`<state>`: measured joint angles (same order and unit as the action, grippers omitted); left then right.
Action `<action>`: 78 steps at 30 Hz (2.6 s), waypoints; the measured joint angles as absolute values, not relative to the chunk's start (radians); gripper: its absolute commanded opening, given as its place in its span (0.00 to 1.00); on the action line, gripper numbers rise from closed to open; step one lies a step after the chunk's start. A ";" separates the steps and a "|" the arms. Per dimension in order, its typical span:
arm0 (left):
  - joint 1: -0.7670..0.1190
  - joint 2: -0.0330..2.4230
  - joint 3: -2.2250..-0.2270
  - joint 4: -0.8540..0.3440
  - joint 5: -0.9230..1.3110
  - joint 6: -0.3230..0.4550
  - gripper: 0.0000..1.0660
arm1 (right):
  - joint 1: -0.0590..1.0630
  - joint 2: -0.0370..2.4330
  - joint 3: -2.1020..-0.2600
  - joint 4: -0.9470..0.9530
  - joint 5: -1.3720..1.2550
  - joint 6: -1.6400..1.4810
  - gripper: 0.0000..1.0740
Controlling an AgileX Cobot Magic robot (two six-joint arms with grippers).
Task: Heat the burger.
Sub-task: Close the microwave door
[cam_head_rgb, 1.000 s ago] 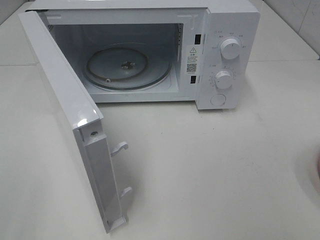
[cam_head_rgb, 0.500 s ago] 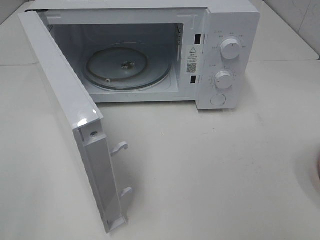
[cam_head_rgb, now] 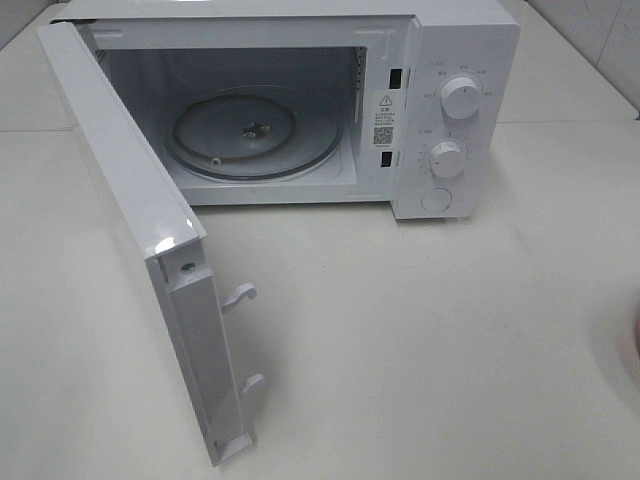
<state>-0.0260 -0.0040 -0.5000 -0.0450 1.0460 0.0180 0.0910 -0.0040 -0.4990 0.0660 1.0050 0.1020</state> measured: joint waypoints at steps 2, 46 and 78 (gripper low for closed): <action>-0.026 -0.004 -0.500 -0.045 1.046 0.018 0.96 | 0.091 -0.004 -0.499 0.066 1.005 0.102 0.71; -0.026 0.400 -0.436 -0.064 0.254 0.017 0.00 | 0.091 -0.004 -0.499 0.066 1.004 0.102 0.71; -0.026 1.142 -0.236 0.190 -0.545 -0.136 0.00 | 0.091 -0.004 -0.499 0.067 1.004 0.102 0.71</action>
